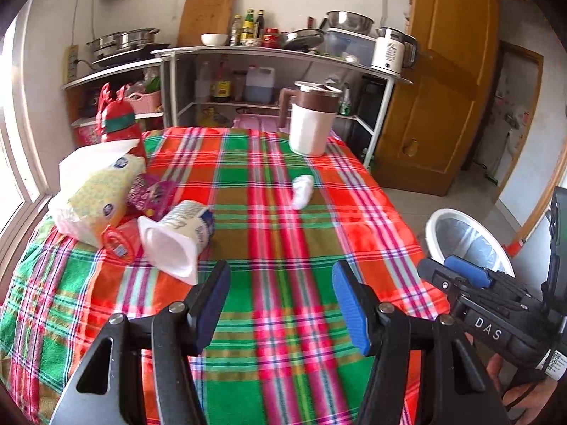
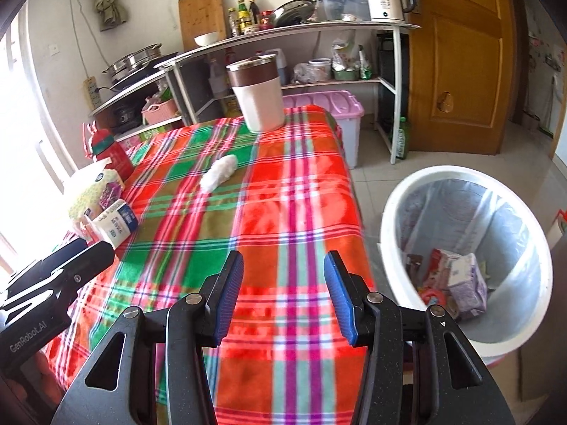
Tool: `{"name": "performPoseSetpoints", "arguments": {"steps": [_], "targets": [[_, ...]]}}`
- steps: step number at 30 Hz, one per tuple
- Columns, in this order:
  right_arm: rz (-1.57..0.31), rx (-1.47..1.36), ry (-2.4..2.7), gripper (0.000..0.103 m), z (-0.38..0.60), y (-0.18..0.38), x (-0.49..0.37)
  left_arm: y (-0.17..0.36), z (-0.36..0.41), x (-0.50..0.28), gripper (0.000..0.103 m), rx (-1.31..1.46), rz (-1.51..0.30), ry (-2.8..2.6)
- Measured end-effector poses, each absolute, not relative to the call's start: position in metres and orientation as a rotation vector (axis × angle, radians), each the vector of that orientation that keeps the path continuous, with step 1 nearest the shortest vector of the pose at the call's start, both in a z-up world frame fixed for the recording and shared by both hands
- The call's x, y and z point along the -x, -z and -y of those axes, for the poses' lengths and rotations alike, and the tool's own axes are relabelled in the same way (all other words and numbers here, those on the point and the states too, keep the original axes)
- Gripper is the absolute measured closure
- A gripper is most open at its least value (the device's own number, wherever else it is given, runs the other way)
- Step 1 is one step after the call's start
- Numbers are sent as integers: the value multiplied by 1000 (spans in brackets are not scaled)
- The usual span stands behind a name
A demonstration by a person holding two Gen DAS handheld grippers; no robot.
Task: Collect trash
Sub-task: 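Move both tools back over the table toward the white yogurt containers, then grasp the white yogurt cup with the right tool while the left tool approaches the red-lidded cup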
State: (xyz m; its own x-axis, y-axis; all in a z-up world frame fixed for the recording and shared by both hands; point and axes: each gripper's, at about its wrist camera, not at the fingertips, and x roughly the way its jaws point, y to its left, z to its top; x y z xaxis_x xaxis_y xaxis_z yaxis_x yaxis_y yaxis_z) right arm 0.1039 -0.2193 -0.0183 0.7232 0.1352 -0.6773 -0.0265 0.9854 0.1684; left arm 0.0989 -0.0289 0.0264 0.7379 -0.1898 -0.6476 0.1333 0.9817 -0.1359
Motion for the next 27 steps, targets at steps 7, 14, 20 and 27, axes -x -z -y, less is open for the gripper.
{"name": "performPoseSetpoints", "arguments": {"steps": [7,14,20,27], "targets": [[-770,-139,-147,54,193,21,-119,-21,-8,-104,41,123,-722,110],[-777,-139,-217,51,166,22,-136,-17,-46,-106,41,144,-722,14],[-794,-145,-291,50,134,23,-153,-11,-78,-106,41,173,-727,-52],[-822,-142,-388,49,86,26,-169,-6,-107,-104,41,203,-733,-96]]}}
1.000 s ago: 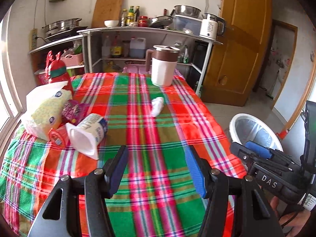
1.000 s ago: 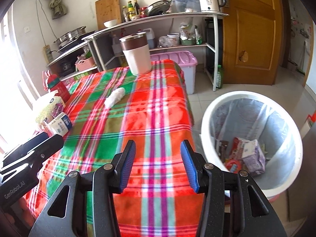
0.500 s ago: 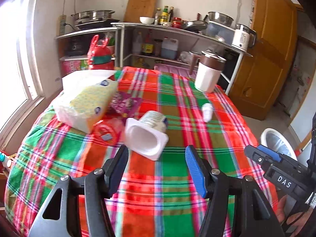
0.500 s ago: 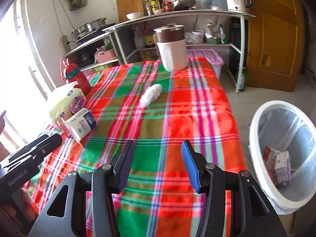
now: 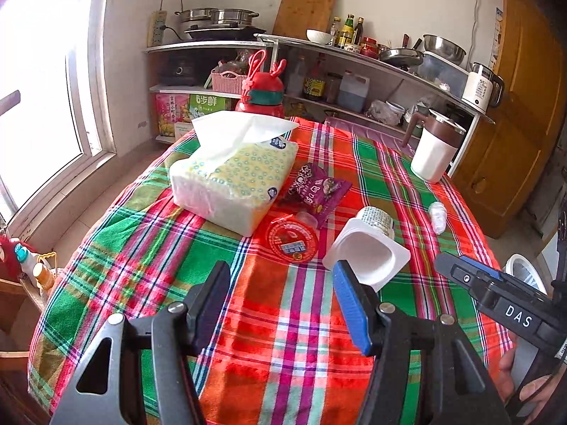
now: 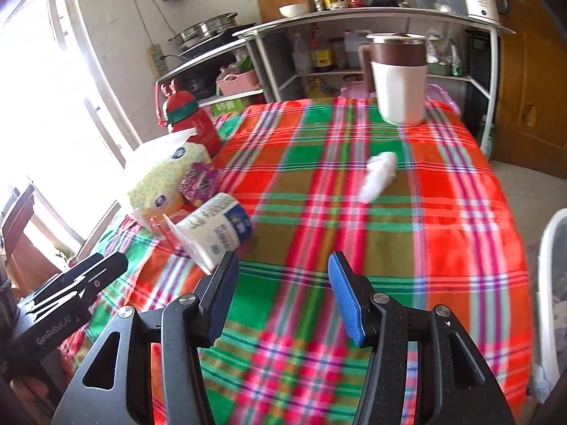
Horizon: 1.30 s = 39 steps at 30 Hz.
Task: Collect trash
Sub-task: 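Grasp the white yogurt cup with the right tool while the left tool approaches the red-lidded cup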
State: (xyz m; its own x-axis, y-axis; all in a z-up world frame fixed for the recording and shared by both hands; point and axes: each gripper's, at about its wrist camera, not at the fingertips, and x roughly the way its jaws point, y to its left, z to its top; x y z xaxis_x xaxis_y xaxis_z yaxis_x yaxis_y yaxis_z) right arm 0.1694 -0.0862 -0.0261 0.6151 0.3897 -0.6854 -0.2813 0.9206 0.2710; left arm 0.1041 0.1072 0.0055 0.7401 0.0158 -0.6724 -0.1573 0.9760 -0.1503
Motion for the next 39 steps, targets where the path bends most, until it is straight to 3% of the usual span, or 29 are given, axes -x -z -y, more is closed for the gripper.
{"name": "performPoseSetpoints", "arguments": {"steps": [7,21,39], "targets": [[-825,-205,-425,40,52,20,-192,-1,-125,-104,41,226,-740,-109],[-990,-295,-375,36,26,49,-235,7,-138,-106,41,247,-759,-98],[-1036,-357,-261,38,101,59,-211,18,-130,-127,41,244,-792,-50]]}}
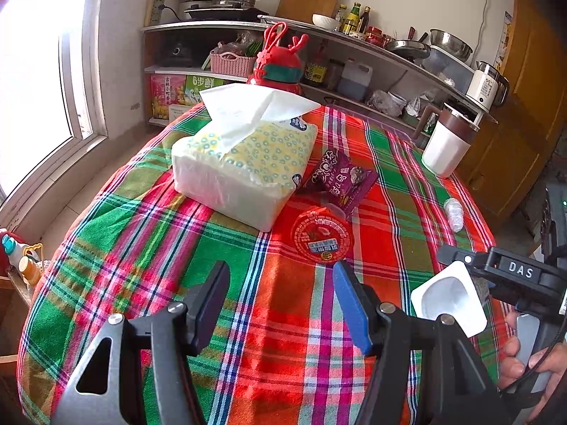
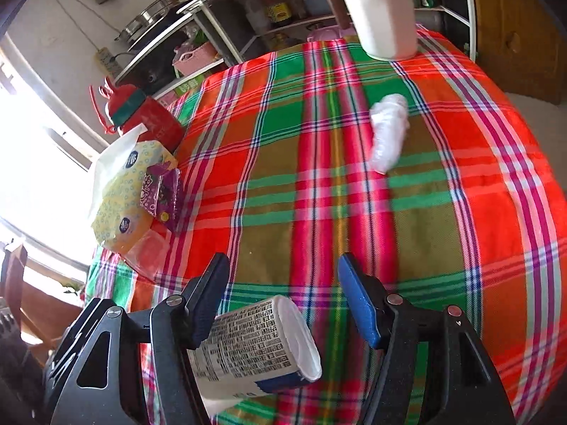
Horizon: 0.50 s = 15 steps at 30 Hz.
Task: Collect trash
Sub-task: 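Grasp the white yogurt cup with the right tool while the left tool approaches the red-lidded cup, then grasp the red-lidded clear cup with the left tool while the right tool holds the yogurt cup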
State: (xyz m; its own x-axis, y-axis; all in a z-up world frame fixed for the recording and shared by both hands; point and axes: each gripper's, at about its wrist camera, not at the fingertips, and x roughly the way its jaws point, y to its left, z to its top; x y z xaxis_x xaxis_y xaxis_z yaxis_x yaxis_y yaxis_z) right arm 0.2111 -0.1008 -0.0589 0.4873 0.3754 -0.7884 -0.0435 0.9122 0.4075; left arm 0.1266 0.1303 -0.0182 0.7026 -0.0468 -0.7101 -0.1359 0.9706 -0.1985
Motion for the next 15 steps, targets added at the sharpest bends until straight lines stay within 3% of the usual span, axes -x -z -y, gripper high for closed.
{"name": "performPoseSetpoints", "arguments": {"steps": [15], "targets": [[-845,-291,-456,38,154,38,-155,19,-119,-134,40,234,-801,-23]]}}
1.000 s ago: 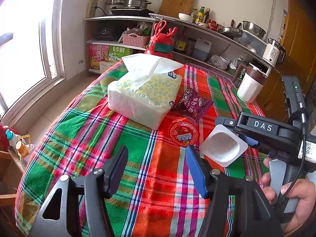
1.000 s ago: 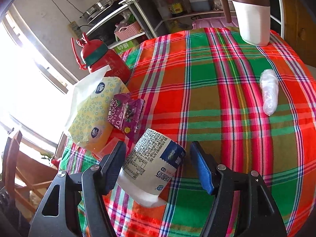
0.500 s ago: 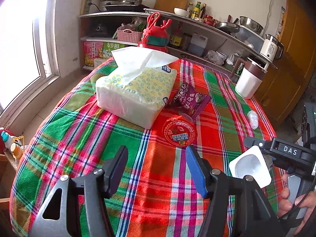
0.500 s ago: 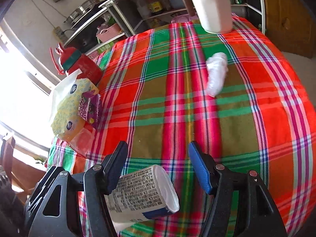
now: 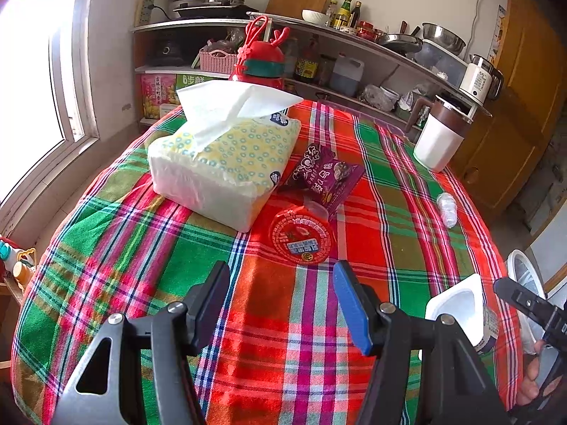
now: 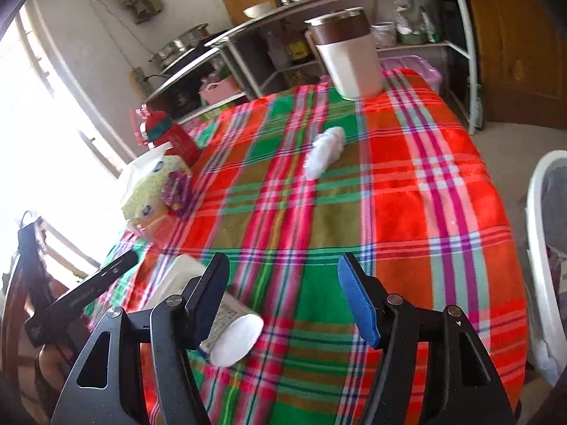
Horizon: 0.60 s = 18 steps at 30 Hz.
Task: Collect trash
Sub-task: 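Grasp the red-lidded clear cup with the left tool while the right tool holds the yogurt cup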
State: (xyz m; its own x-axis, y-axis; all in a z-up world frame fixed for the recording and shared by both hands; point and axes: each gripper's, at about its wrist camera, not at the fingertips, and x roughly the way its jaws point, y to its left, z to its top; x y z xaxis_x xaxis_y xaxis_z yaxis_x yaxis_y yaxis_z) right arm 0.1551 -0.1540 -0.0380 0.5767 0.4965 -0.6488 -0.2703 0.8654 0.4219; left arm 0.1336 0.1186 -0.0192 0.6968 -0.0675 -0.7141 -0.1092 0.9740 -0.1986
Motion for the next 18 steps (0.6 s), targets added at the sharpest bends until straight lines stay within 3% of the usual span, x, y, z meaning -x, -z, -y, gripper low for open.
{"name": "performPoseSetpoints", "arguments": {"steps": [18], "targets": [[-891,100,-654,36,88,61,-147,21,-119,-155,33,204,-816,-24]]}}
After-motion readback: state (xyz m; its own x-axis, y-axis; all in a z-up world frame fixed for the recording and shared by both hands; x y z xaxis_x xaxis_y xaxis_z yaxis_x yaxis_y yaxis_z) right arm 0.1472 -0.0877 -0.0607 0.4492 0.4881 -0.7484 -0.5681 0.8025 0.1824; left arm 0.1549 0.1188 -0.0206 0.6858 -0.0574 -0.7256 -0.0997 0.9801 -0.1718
